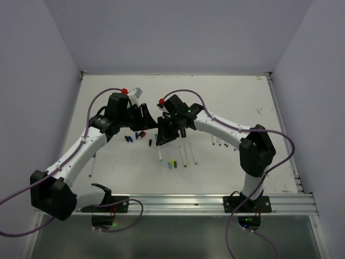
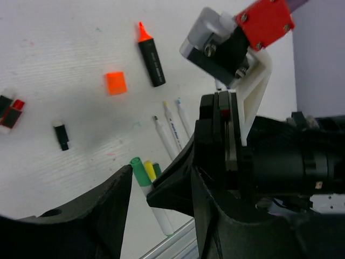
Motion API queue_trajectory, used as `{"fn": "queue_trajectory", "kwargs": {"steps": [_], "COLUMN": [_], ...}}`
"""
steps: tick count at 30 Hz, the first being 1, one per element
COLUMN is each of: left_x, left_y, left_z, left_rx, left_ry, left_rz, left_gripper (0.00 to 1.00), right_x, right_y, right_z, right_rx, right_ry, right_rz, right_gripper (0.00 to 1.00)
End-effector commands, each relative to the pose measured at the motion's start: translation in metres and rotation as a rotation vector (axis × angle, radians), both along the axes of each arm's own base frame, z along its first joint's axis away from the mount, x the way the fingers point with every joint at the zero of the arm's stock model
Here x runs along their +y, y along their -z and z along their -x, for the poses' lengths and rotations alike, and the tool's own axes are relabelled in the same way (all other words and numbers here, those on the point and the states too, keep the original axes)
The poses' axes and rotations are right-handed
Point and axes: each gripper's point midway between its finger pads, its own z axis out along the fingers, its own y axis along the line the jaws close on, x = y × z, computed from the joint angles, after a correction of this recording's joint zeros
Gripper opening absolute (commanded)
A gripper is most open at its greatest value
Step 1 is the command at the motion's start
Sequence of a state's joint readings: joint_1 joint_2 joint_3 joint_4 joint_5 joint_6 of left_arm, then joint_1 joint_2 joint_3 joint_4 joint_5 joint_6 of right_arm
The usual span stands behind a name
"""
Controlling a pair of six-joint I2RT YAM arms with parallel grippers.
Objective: Open the pen caps
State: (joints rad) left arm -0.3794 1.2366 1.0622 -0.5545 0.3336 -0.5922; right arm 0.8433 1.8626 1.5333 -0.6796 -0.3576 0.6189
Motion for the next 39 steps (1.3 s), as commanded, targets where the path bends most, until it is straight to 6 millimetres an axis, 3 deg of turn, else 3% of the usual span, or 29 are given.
{"fn": "queue_trajectory", "kwargs": {"steps": [1,3,7,16,25,28,31,32,34,36,39], "left_x": [-0.025,-0.025,-0.025,-0.031,-0.035,-0.035,-0.035,-0.034,-0.033,-0.03,-0.025], "left_y": [-0.005,-0.007,-0.007,-0.002,0.004,0.006,0.007,0.006,0.007,0.004,0.001], "left_z": [0.008,0.008,0.007,0.011,0.021,0.024,0.024,0.022,0.019,0.015,0.01], "left_rx": [-0.022,-0.027,-0.026,0.006,0.041,0.048,0.054,0.056,0.064,0.067,0.072], "left_ry": [0.127,0.127,0.118,0.14,0.165,0.164,0.157,0.15,0.133,0.108,0.064], "left_rz": [0.14,0.142,0.143,0.18,0.221,0.23,0.23,0.231,0.23,0.225,0.209], "left_gripper": [0.49,0.49,0.49,0.49,0.39,0.34,0.13,0.0,0.0,0.0,0.0], "right_x": [0.013,0.007,-0.002,0.0,-0.006,-0.006,-0.003,-0.003,-0.003,-0.005,-0.005], "right_y": [-0.059,-0.069,-0.068,-0.079,-0.086,-0.088,-0.087,-0.087,-0.085,-0.082,-0.079], "right_z": [-0.003,-0.011,-0.009,-0.003,-0.012,-0.012,-0.01,-0.009,-0.009,-0.006,-0.001], "right_rx": [-0.056,-0.07,-0.053,-0.074,-0.116,-0.116,-0.097,-0.094,-0.093,-0.089,-0.077], "right_ry": [-0.045,-0.027,-0.03,-0.047,-0.007,-0.005,-0.021,-0.024,-0.031,-0.043,-0.05], "right_rz": [-0.243,-0.287,-0.297,-0.362,-0.374,-0.388,-0.397,-0.398,-0.391,-0.375,-0.383], "right_gripper": [0.0,0.0,0.0,0.0,0.0,0.0,0.0,0.0,0.2,0.29,0.32]}}
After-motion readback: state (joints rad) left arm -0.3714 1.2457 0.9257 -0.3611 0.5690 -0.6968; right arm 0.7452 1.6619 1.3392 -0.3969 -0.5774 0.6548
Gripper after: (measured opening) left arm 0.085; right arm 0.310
